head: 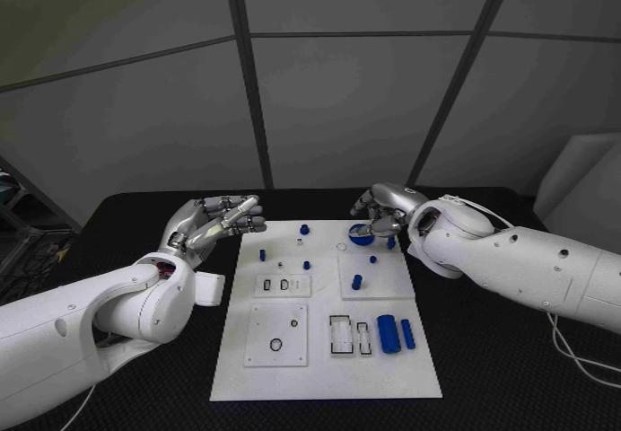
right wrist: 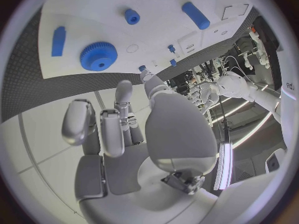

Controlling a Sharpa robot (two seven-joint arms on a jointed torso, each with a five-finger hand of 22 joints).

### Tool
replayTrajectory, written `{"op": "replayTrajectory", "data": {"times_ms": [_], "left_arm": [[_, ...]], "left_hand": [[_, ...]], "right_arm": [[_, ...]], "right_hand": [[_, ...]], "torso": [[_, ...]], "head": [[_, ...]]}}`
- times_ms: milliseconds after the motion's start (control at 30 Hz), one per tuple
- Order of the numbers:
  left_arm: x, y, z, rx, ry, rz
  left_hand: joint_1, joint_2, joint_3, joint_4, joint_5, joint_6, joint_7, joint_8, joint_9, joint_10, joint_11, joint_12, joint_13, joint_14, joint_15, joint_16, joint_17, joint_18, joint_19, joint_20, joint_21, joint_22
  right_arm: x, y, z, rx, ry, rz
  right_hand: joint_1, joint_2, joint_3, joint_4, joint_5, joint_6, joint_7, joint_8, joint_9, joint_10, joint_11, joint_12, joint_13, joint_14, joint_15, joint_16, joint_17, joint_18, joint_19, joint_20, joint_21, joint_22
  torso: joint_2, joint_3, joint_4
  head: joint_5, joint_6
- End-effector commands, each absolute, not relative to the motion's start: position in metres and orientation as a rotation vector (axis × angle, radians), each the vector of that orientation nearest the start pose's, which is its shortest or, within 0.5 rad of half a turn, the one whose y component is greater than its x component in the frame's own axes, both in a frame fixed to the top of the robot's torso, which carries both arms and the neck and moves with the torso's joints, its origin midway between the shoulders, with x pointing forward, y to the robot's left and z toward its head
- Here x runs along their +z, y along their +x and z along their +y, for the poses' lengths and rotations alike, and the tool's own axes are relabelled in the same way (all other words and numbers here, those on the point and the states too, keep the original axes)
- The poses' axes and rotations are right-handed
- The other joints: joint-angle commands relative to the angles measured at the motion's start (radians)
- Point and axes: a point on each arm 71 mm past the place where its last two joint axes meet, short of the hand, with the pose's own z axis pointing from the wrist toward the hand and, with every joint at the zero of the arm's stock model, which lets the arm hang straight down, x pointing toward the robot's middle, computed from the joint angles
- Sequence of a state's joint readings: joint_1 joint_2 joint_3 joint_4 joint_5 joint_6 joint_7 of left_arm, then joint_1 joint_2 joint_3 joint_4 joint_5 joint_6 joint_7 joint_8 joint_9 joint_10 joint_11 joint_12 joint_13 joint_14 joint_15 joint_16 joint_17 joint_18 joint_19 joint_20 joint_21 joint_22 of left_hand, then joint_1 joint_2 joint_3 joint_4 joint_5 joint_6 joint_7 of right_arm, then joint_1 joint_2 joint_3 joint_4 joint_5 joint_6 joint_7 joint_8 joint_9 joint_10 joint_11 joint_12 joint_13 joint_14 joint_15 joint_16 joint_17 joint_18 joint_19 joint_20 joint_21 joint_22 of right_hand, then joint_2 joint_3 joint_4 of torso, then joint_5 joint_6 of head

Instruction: Assemble the parts on the task board

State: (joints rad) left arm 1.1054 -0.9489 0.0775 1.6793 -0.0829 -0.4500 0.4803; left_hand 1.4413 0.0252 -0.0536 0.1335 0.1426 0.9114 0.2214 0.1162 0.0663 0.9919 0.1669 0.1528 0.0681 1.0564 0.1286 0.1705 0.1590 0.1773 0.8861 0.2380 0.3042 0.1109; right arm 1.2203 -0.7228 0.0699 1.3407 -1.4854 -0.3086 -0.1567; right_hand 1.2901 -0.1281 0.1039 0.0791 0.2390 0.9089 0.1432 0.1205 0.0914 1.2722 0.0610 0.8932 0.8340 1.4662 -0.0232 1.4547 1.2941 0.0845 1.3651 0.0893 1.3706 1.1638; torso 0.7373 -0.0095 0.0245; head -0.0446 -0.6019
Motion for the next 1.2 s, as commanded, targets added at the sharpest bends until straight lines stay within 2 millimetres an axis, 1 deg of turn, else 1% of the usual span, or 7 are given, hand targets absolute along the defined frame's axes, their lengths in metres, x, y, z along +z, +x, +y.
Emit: {"op": "replayTrajectory", "data": {"times_ms": [33,267,467,533,600,767,1200], "left_arm": [[-0.157,0.461,0.222,-1.546,-1.011,1.256],[-0.157,0.461,0.220,-1.550,-1.010,1.260],[-0.157,0.462,0.220,-1.550,-1.010,1.261],[-0.157,0.462,0.220,-1.551,-1.010,1.262],[-0.157,0.462,0.220,-1.551,-1.011,1.263],[-0.157,0.462,0.219,-1.554,-1.010,1.265],[-0.157,0.462,0.219,-1.553,-1.010,1.263]], "left_hand": [[0.002,0.005,0.000,-0.005,-0.005,0.006,-0.004,-0.004,-0.001,0.005,0.004,-0.003,-0.001,-0.002,0.001,-0.004,0.001,0.007,0.003,0.003,-0.002,-0.001],[0.005,0.004,0.001,-0.010,-0.005,0.006,-0.005,-0.006,-0.001,0.007,0.003,-0.006,-0.001,-0.001,0.000,-0.007,0.002,0.007,0.004,0.003,-0.003,-0.002],[0.006,0.004,0.001,-0.011,-0.005,0.006,-0.005,-0.007,-0.001,0.007,0.003,-0.007,-0.001,-0.001,0.000,-0.008,0.002,0.007,0.004,0.002,-0.003,-0.002],[0.010,0.005,0.003,-0.014,-0.004,0.007,-0.005,-0.008,-0.001,0.007,0.003,-0.009,-0.001,-0.001,0.000,-0.010,0.003,0.007,0.005,0.002,-0.004,-0.003],[0.011,0.006,0.004,-0.016,-0.004,0.007,-0.005,-0.009,-0.001,0.008,0.003,-0.010,-0.001,0.000,0.000,-0.011,0.003,0.007,0.005,0.002,-0.004,-0.004],[0.014,0.007,0.007,-0.019,-0.004,0.007,-0.005,-0.011,-0.001,0.008,0.003,-0.012,-0.001,0.000,0.000,-0.013,0.004,0.007,0.006,0.002,-0.005,-0.004],[0.015,0.007,0.007,-0.020,-0.004,0.007,-0.004,-0.011,-0.001,0.007,0.004,-0.013,-0.002,0.000,0.000,-0.013,0.004,0.007,0.006,0.002,-0.005,-0.005]], "right_arm": [[-0.151,0.538,-0.205,0.558,0.026,1.654],[-0.156,0.546,-0.215,0.513,0.047,1.699],[-0.160,0.550,-0.217,0.491,0.047,1.727],[-0.161,0.551,-0.216,0.480,0.043,1.734],[-0.162,0.552,-0.217,0.467,0.040,1.734],[-0.163,0.555,-0.216,0.449,0.037,1.736],[-0.167,0.560,-0.207,0.439,0.032,1.762]], "right_hand": [[0.026,0.009,-0.053,0.031,-0.003,-0.021,0.010,0.020,0.005,0.000,0.004,0.169,0.178,0.065,0.011,0.026,0.062,-0.012,0.020,0.005,0.023,0.043],[0.066,0.016,-0.090,0.064,0.007,-0.061,0.022,0.035,0.005,0.053,0.014,0.315,0.333,0.078,0.021,0.061,0.138,-0.022,0.047,0.015,0.056,0.102],[0.086,0.020,-0.099,0.073,0.014,-0.077,0.026,0.042,0.005,0.070,0.019,0.358,0.379,0.082,0.026,0.071,0.161,-0.025,0.054,0.019,0.066,0.120],[0.094,0.024,-0.102,0.078,0.043,-0.077,0.027,0.050,0.006,0.083,0.020,0.387,0.410,0.085,0.028,0.079,0.180,-0.028,0.060,0.021,0.073,0.134],[0.098,0.027,-0.103,0.080,0.056,-0.078,0.027,0.054,0.007,0.086,0.020,0.395,0.419,0.086,0.028,0.081,0.186,-0.028,0.062,0.022,0.076,0.139],[0.100,0.029,-0.103,0.082,0.061,-0.078,0.027,0.056,0.007,0.089,0.021,0.401,0.426,0.087,0.029,0.083,0.190,-0.030,0.065,0.022,0.079,0.145],[0.107,0.039,-0.102,0.083,0.063,-0.076,0.026,0.065,0.009,0.096,0.020,0.417,0.443,0.088,0.029,0.086,0.197,-0.031,0.069,0.023,0.084,0.154]], "torso": [[0.000,0.0051,-0.0066],[0.003,0.0034,-0.0044],[0.003,0.0026,-0.0031],[0.003,0.0024,-0.0029],[0.002,0.0036,-0.0035],[0.002,0.0028,-0.0033],[0.003,0.0055,-0.0042]], "head": [[-0.001,0.001],[-0.004,-0.003],[-0.004,-0.010],[-0.005,-0.009],[-0.007,-0.009],[-0.010,-0.017],[-0.004,-0.022]]}}
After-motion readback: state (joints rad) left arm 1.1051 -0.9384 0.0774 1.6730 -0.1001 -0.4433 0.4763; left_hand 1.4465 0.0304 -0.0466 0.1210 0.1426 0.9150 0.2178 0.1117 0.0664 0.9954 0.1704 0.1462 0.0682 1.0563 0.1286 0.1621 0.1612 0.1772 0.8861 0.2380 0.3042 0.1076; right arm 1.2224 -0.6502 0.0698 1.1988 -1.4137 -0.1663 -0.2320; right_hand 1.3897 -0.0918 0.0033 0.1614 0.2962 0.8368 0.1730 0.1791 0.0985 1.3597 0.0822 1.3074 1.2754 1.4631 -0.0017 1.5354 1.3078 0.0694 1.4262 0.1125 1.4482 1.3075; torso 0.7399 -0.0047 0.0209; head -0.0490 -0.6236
